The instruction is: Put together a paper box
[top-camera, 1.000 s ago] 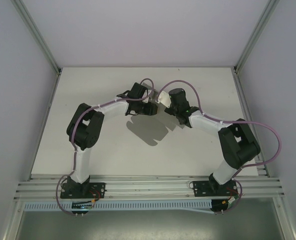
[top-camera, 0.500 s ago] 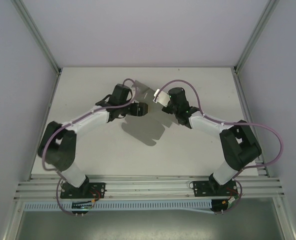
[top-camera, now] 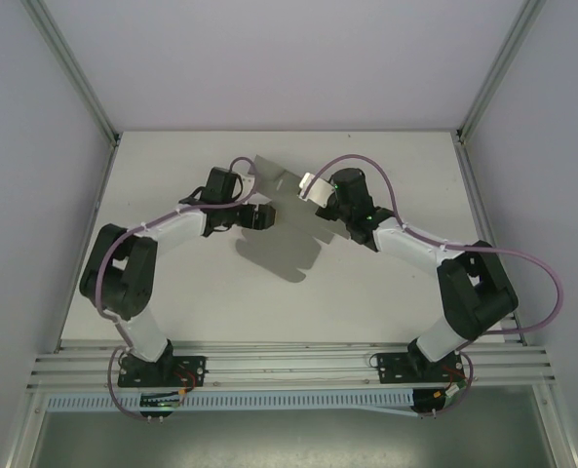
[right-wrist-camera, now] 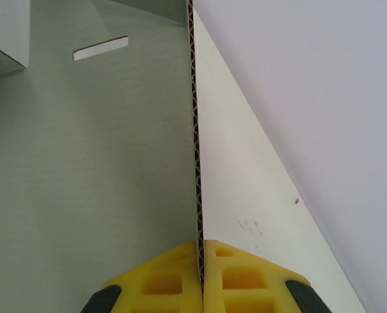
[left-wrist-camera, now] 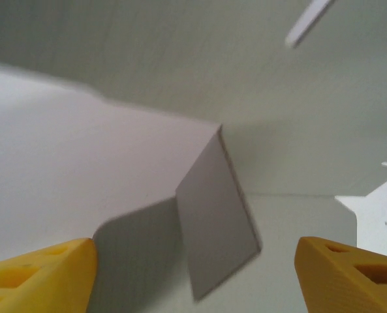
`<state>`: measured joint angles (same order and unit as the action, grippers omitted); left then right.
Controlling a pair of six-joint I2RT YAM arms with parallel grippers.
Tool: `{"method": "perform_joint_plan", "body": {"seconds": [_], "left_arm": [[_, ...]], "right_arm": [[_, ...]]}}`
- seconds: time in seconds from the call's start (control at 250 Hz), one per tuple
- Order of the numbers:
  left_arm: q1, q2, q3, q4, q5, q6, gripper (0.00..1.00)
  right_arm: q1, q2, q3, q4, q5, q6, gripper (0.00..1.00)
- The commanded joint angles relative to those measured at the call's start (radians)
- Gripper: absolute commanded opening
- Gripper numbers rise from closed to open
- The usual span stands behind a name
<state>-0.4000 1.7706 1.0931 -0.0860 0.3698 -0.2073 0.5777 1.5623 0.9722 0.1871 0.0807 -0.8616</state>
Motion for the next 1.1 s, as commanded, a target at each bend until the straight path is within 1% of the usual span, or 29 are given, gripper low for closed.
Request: {"method": "perform_joint_plan", "body": {"seconds": [0.0,0.044,0.076,0.16,0.26,0.316,0.416,0.46,0.48,0.52,0.58,0.703,0.835,0.891,0.955,0.995,1.095], "left_arm": [[-0.001,0.04,0.051,0.058,0.035,0.054,0.74],[-0.001,0.047,0.051,0.073,0.024,0.045,0.73],[0.0,0.049,0.045,0.089,0.016,0.039,0.7],[0.0,0.033,0.009,0.151,-0.004,0.048,0.7],[0.0,0.015,-0.066,0.268,0.023,0.083,0.68],[-0.002,0.024,-0.064,0.257,0.053,0.086,0.66],[0.0,0.044,-0.059,0.242,0.141,0.086,0.64],[-0.002,0.046,-0.065,0.25,0.15,0.084,0.64],[-0.002,0.045,-0.07,0.255,0.145,0.082,0.62],[0.0,0.046,-0.075,0.256,0.132,0.08,0.55],[0.0,0.044,-0.075,0.245,0.126,0.083,0.5],[0.0,0.047,-0.066,0.217,0.131,0.084,0.51],[-0.001,0.063,-0.058,0.208,0.158,0.076,0.5],[-0.002,0.078,-0.044,0.192,0.15,0.062,0.41],[-0.002,0.1,-0.023,0.165,0.14,0.045,0.35],[-0.002,0.113,-0.007,0.157,0.133,0.028,0.29],[-0.002,0.136,-0.001,0.18,0.16,-0.015,0.28]], "right_arm": [[0.004,-0.036,0.003,-0.003,-0.064,-0.013,0.0],[0.005,-0.037,0.005,-0.01,-0.077,-0.012,0.0],[0.005,-0.039,0.007,-0.019,-0.086,-0.016,0.0],[0.004,-0.045,0.008,-0.033,-0.107,-0.017,0.0],[0.004,-0.051,0.01,-0.041,-0.114,-0.022,0.0],[0.003,-0.053,0.012,-0.047,-0.111,-0.023,0.0],[0.004,-0.048,0.015,-0.049,-0.102,-0.03,0.0],[0.003,-0.048,0.016,-0.05,-0.1,-0.03,0.0],[0.003,-0.046,0.016,-0.051,-0.1,-0.03,0.0],[0.004,-0.045,0.018,-0.051,-0.1,-0.03,0.0],[0.004,-0.047,0.017,-0.049,-0.097,-0.03,0.0],[0.002,-0.041,0.022,-0.03,-0.069,-0.028,0.0],[0.006,-0.036,0.023,-0.014,-0.074,-0.021,0.0],[0.012,-0.039,0.023,-0.011,-0.075,-0.022,0.0],[0.025,-0.043,0.016,-0.006,-0.071,-0.03,0.0],[0.033,-0.049,0.011,-0.005,-0.071,-0.037,0.0],[0.056,-0.062,-0.002,-0.007,-0.073,-0.04,0.0]]}}
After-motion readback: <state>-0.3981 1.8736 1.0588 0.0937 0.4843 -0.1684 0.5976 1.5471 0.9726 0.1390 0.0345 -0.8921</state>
